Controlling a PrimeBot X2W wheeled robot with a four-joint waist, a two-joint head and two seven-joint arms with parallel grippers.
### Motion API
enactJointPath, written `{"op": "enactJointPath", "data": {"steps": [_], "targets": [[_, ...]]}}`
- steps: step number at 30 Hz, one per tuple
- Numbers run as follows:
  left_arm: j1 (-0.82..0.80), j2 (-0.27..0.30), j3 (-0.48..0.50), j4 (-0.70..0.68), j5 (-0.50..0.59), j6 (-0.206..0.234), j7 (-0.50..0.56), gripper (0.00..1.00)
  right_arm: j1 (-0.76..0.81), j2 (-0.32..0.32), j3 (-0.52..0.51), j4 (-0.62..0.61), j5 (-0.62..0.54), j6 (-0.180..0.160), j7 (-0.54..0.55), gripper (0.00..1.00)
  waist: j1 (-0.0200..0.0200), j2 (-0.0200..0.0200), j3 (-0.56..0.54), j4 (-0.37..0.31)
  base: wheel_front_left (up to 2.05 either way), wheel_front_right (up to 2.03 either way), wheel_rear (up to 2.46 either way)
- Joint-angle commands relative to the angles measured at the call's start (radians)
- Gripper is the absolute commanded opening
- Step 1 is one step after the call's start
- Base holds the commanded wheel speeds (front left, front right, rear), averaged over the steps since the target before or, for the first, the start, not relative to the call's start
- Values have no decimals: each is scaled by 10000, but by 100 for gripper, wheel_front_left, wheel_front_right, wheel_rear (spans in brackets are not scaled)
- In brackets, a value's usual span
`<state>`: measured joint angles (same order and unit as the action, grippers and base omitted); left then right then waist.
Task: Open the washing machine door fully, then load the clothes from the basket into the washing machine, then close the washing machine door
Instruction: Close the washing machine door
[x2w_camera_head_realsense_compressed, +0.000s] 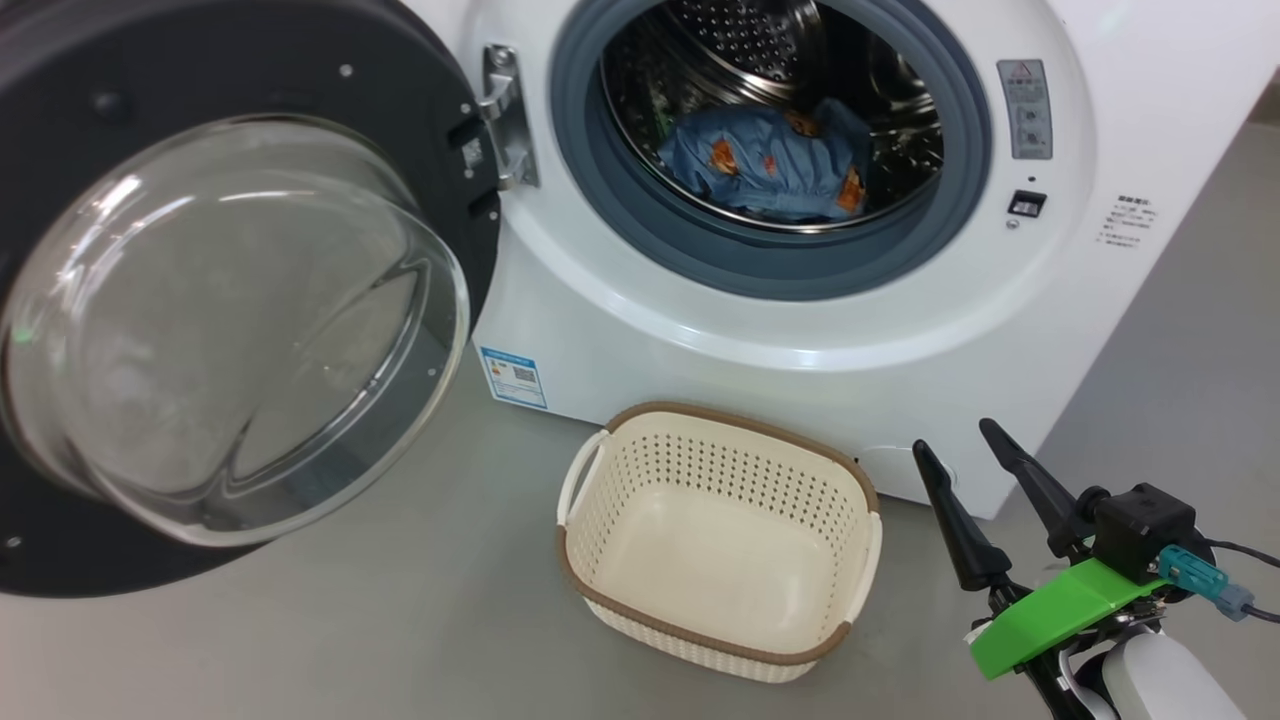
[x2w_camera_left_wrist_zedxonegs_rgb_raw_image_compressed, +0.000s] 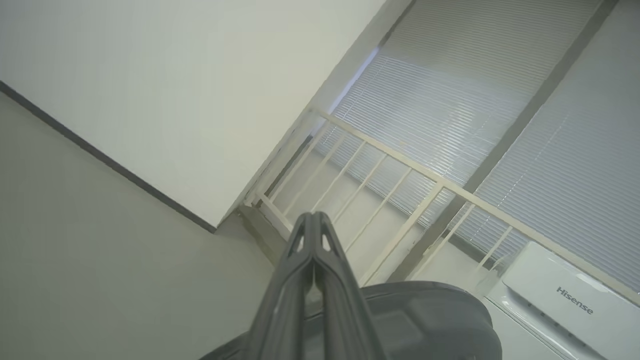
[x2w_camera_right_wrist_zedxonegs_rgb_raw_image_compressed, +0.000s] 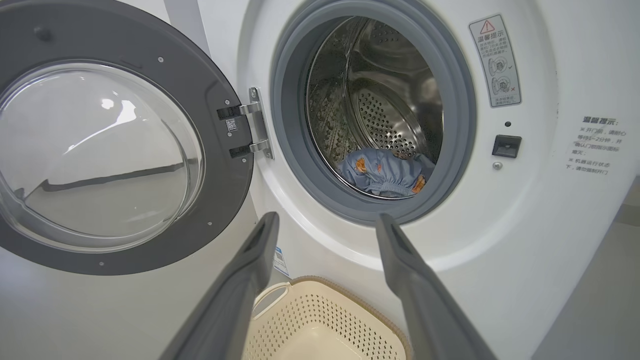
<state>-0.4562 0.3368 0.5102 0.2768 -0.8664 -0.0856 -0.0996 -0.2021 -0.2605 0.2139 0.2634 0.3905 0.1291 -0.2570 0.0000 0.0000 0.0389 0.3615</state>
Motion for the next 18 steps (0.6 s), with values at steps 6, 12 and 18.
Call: {"op": "enactJointPath", "data": {"steps": [6,12,18], "targets": [[-1290,1351,1224,2849,-1463,-269,419,0,-469,-363,353,-265,220,16,-48,100,0,0,418,-453,0,0,0],[-1768,1928,2179,5011,-2696,-390,616,0,-687,-692,537,-239,254,16,-48,100,0,0,692,-893,0,0,0],[-1956,2328,2512,6150,-3335,-440,858,0,-775,-968,511,-321,276,16,-48,100,0,0,979,-1147,0,0,0]]}}
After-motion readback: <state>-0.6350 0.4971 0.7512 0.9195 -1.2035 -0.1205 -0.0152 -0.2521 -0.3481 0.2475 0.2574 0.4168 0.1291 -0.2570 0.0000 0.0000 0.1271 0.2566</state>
